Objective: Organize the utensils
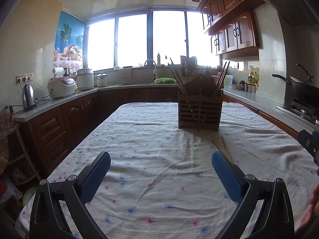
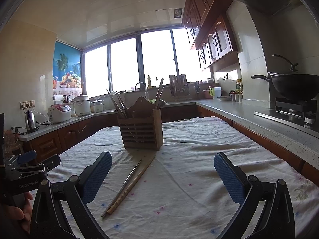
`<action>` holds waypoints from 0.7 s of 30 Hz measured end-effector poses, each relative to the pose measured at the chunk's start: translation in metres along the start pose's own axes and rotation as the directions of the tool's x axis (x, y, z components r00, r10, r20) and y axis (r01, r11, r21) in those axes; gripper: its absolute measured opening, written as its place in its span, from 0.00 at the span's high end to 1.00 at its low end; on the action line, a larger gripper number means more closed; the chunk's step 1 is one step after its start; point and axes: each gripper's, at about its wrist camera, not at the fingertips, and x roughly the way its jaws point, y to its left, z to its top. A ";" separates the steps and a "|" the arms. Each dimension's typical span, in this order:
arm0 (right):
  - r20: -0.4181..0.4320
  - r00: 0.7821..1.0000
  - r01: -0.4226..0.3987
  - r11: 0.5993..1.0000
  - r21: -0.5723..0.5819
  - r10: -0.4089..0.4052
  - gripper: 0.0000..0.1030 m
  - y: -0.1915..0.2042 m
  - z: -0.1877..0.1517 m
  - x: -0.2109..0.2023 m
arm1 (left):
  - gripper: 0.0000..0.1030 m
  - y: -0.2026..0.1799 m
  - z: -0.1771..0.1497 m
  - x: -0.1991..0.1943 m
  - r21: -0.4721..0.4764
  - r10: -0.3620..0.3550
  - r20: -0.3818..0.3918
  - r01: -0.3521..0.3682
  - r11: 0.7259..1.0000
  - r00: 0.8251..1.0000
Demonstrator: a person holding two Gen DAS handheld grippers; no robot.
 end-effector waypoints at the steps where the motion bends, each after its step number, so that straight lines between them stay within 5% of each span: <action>1: 0.000 1.000 0.000 1.000 0.000 0.000 0.00 0.000 0.000 0.000 | 0.01 0.000 0.000 0.000 0.000 0.001 -0.002 -0.001 1.000 1.000; 21: -0.006 1.000 -0.001 1.000 0.001 0.001 0.00 0.002 -0.001 0.000 | 0.01 -0.002 0.002 -0.003 -0.003 0.002 -0.006 -0.002 1.000 1.000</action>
